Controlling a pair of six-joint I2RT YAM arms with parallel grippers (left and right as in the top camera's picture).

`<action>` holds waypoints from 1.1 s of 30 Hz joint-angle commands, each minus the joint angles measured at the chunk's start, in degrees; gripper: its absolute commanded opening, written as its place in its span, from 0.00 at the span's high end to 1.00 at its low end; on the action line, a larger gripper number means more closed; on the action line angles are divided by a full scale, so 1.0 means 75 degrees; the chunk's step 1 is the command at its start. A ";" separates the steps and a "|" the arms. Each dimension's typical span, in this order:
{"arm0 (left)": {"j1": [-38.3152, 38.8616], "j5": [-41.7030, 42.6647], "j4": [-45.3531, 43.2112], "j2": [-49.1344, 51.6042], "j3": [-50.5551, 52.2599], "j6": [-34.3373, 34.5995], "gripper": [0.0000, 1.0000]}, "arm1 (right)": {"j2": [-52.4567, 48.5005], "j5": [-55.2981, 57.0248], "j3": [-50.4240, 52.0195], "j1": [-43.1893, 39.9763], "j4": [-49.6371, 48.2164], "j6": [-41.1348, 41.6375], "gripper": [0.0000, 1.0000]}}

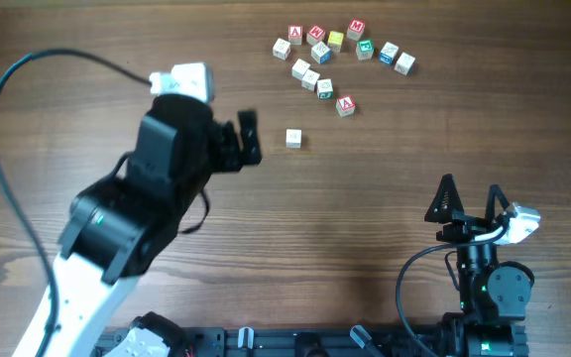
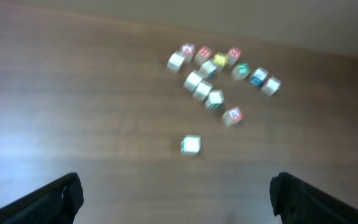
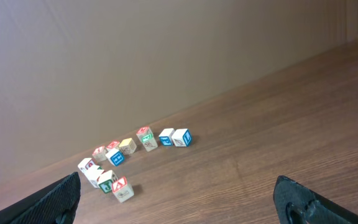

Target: Form a horizontal line

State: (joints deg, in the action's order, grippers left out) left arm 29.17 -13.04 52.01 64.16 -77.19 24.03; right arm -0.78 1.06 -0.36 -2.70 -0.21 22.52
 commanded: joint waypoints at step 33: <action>-0.0026 -0.1789 0.5418 -0.3107 0.0050 0.2710 0.00 | -0.8142 -0.4304 -0.5560 -0.0038 0.1515 0.1740 0.00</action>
State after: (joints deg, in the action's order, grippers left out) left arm 29.17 -25.69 92.79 41.01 -77.08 43.66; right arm -55.02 -26.22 -39.33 -2.83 12.75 30.46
